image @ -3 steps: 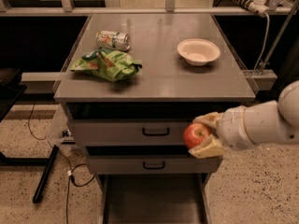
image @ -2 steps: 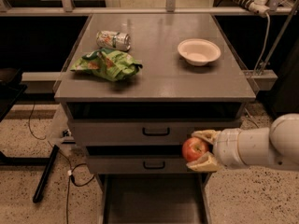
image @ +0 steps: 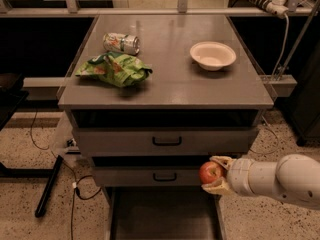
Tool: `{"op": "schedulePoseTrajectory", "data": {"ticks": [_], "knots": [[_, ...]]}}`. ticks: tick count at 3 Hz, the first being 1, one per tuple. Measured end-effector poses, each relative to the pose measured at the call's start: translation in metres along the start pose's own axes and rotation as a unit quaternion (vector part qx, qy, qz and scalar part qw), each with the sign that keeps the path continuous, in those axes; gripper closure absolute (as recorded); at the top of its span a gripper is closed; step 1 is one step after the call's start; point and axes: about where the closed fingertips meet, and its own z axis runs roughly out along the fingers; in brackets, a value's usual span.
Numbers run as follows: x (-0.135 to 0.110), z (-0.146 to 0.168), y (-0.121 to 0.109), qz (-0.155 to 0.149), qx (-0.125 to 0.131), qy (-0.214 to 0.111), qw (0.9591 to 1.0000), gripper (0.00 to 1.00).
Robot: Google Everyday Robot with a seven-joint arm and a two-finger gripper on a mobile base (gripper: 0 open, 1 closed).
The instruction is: Place apple into bottom drawer
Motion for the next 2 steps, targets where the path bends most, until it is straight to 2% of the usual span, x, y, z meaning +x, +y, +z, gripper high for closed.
{"op": "schedulePoseTrajectory", "data": {"ticks": [1,2], "knots": [[0.002,0.002,0.000,0.002,0.001,0.000,1.0000,1.00],[-0.009,0.001,0.015,-0.021,-0.010,-0.003,0.9997,1.00]]}}
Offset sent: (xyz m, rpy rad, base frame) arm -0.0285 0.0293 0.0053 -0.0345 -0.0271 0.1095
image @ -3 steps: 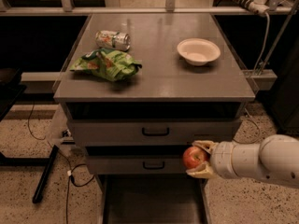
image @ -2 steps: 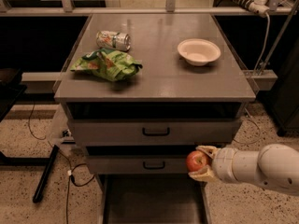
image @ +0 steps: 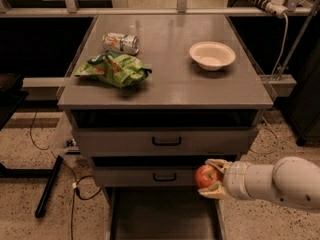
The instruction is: Place apple into bottom drawer
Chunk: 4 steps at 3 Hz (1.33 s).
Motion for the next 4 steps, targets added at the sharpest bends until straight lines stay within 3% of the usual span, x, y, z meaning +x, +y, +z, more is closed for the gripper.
{"op": "schedulePoseTrajectory", "data": {"ticks": [1,2,3,4], "knots": [[0.017,0.026,0.014,0.004,-0.010,-0.005,0.9999,1.00],[0.049,0.058,0.020,0.027,-0.018,-0.042,0.9986,1.00],[0.081,0.083,0.019,0.041,-0.013,-0.097,0.9943,1.00],[0.117,0.125,0.034,0.058,-0.030,-0.127,0.9897,1.00]]}}
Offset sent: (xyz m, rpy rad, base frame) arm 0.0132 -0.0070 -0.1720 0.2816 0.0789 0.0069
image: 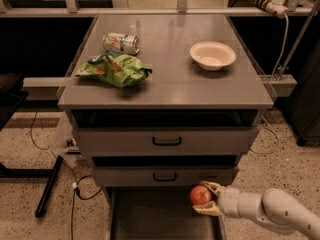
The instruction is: Place apple into bottom drawer
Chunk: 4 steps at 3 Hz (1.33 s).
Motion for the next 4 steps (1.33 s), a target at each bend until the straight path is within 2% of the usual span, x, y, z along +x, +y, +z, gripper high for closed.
{"op": "schedulePoseTrajectory", "data": {"ticks": [1,2,3,4], "knots": [[0.046,0.031,0.008,0.017,-0.025,0.024,0.9992,1.00],[0.046,0.031,0.008,0.017,-0.025,0.024,0.9992,1.00],[0.063,0.057,0.014,0.027,-0.039,0.037,0.9982,1.00],[0.101,0.100,0.021,0.035,-0.044,0.055,0.9969,1.00]]}}
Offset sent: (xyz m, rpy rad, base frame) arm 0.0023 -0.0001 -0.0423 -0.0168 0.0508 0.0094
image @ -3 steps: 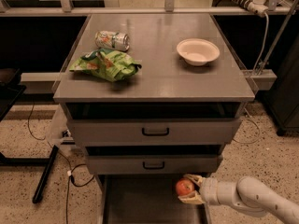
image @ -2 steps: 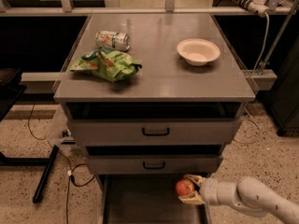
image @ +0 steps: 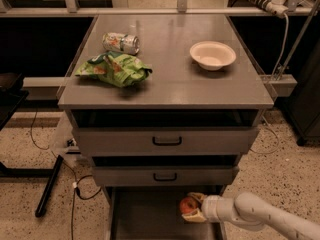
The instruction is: Place apple into bottom drawer
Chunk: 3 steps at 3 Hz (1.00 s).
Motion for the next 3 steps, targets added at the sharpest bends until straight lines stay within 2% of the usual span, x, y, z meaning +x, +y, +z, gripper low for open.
{"op": "schedulePoseTrajectory", "data": {"ticks": [1,2,3], "knots": [[0.028,0.039,0.002,0.008,0.004,-0.004,1.0000,1.00],[0.051,0.074,0.005,0.007,0.010,-0.019,0.9997,1.00],[0.077,0.110,0.008,0.001,0.014,-0.017,0.9998,1.00]]}}
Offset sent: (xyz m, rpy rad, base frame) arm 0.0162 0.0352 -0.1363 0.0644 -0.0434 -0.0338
